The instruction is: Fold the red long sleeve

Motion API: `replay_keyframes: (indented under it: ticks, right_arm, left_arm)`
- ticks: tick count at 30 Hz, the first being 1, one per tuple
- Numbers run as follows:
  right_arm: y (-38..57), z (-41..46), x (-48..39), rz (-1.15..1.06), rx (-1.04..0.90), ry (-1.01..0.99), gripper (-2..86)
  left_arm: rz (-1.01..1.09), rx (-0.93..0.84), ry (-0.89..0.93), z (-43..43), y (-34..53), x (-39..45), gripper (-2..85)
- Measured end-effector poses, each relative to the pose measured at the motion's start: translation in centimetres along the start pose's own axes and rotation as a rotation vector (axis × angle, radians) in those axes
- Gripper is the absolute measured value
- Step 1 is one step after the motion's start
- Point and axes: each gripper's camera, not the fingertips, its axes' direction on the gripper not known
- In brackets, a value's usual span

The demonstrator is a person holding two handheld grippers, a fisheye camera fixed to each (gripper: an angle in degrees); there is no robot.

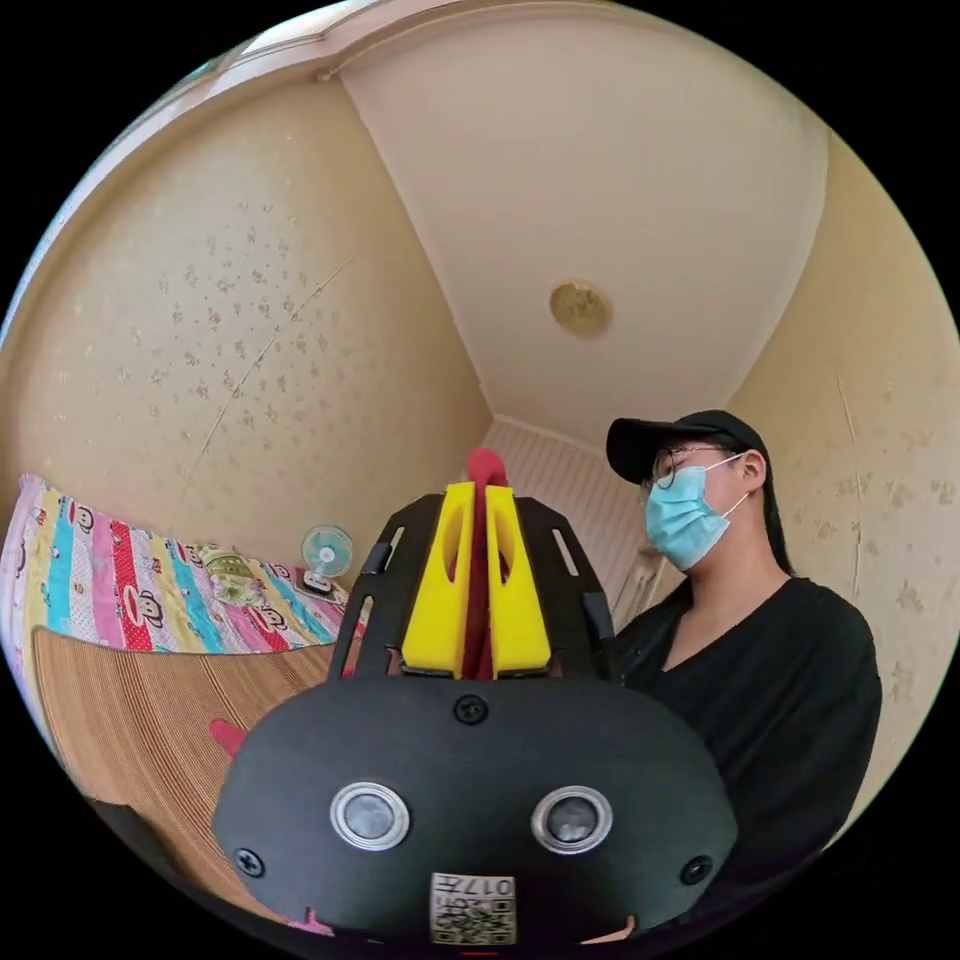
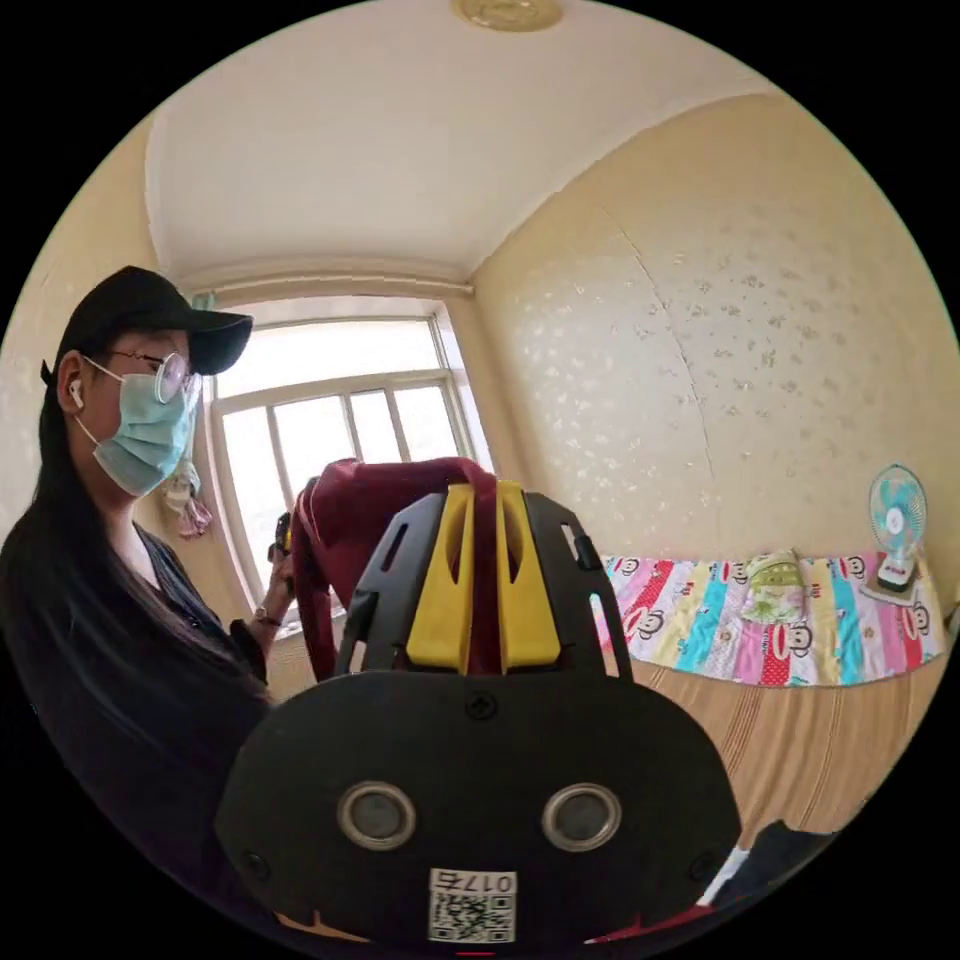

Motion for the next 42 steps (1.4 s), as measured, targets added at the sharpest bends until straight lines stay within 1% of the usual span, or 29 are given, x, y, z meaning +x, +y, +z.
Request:
replay_keyframes:
  ticks: [1,3,4,5,6,7,9,10,11,13,14,16,18,20,21,22,23,24,25,27,28,29,30,33,35,37,39,40,42]
  right_arm:
    - [-0.7,1.4,1.0,-0.019,-0.04,0.028,3.6]
    - [-1.7,8.8,7.2,-0.048,-0.245,0.118,4.2]
    - [-1.4,10.9,9.2,-0.038,-0.296,0.135,4.4]
    - [0.2,15.3,13.4,-0.021,-0.391,0.166,4.9]
    - [2.9,19.6,18.1,0.016,-0.473,0.209,5.5]
    - [4.7,21.6,20.4,0.036,-0.51,0.239,5.6]
    - [14.2,28.6,28.7,0.186,-0.697,0.457,4.9]
    - [16.7,29.5,30.0,0.236,-0.721,0.464,4.4]
    - [21.4,30.5,31.5,0.331,-0.724,0.395,3.9]
    - [28.6,31.4,31.4,0.428,-0.735,0.292,3.3]
    - [33.9,32.1,30.6,0.47,-0.788,0.244,3.1]
    - [41.8,32.9,28.8,0.529,-0.899,0.157,2.8]
    - [52.0,33.5,26.1,0.579,-1.127,0.045,2.8]
    - [57.6,32.3,24.9,0.612,-1.269,0.036,2.8]
    - [58.3,29.9,25.4,0.695,-1.182,0.013,3.0]
    - [58.5,28.6,26.1,0.766,-1.144,0.001,3.3]
    - [59.1,26.1,27.7,0.943,-1.101,-0.032,4.5]
    - [59.6,23.3,29.2,1.118,-1.004,-0.074,6.4]
    - [59.9,21.7,29.9,1.214,-0.931,-0.08,7.5]
    - [62.5,15.0,32.1,1.648,-0.602,-0.028,10.9]
    - [63.5,13.4,32.4,1.752,-0.499,-0.016,11.4]
    - [65.4,11.0,32.8,1.921,-0.301,0.003,12.2]
    - [67.1,9.3,33.3,2.032,-0.118,0.037,12.4]
    - [68.2,7.0,35.4,2.143,0.175,0.138,9.1]
    - [65.0,5.7,37.2,2.058,0.23,0.281,4.8]
    - [59.3,4.9,40.1,1.843,0.217,0.36,3.8]
    - [48.7,6.1,43.0,1.49,0.184,0.419,3.2]
    - [45.8,7.0,43.4,1.403,0.17,0.413,3.1]
    - [34.9,12.9,43.0,1.036,0.08,0.405,3.0]
  left_arm:
    - [-0.02,-0.006,-0.034,0.5,-0.9,-1.4,-0.4]
    - [-0.085,-0.08,-0.256,3.2,-4.0,-8.8,-0.5]
    - [-0.119,-0.111,-0.328,4.1,-4.4,-11.3,-0.5]
    - [-0.195,-0.17,-0.49,5.8,-4.7,-16.8,-0.6]
    - [-0.263,-0.218,-0.632,7.4,-3.9,-22.9,-0.7]
    - [-0.295,-0.239,-0.699,8.1,-3.2,-26.0,-0.8]
    - [-0.413,-0.257,-0.944,8.6,1.5,-37.1,-0.9]
    - [-0.442,-0.26,-0.986,8.5,3.0,-39.3,-0.9]
    - [-0.494,-0.269,-1.022,8.4,6.4,-43.0,-0.9]
    - [-0.606,-0.3,-0.965,8.8,12.9,-47.1,-1.0]
    - [-0.662,-0.356,-0.91,9.6,17.8,-49.0,-1.0]
    - [-0.732,-0.512,-0.881,11.2,25.9,-50.7,-1.0]
    - [-0.837,-0.743,-0.876,12.5,36.1,-51.8,-1.0]
    - [-0.925,-0.901,-0.84,12.6,42.5,-51.9,-1.0]
    - [-0.968,-0.97,-0.836,12.2,45.7,-51.4,-0.9]
    - [-0.964,-0.956,-0.824,11.7,46.5,-50.9,-0.9]
    - [-0.946,-0.856,-0.814,10.3,46.6,-49.7,-0.9]
    - [-0.996,-0.808,-0.805,9.0,46.7,-49.5,-0.9]
    - [-1.029,-0.79,-0.79,8.4,46.8,-49.5,-0.9]
    - [-1.106,-0.748,-0.759,6.9,46.5,-50.0,-1.0]
    - [-1.111,-0.743,-0.759,6.7,46.3,-50.1,-1.0]
    - [-1.108,-0.74,-0.77,6.6,45.8,-50.5,-1.0]
    - [-1.099,-0.745,-0.786,6.6,45.3,-51.1,-1.0]
    - [-1.091,-0.759,-0.81,6.6,43.9,-52.7,-1.0]
    - [-1.091,-0.756,-0.811,6.1,43.2,-53.4,-1.0]
    - [-1.123,-0.721,-0.799,5.1,42.7,-54.0,-1.0]
    - [-1.165,-0.69,-0.773,4.0,42.2,-55.1,-1.0]
    - [-1.17,-0.688,-0.771,3.9,42.1,-55.3,-1.0]
    - [-1.158,-0.712,-0.76,4.4,41.4,-56.3,-1.0]
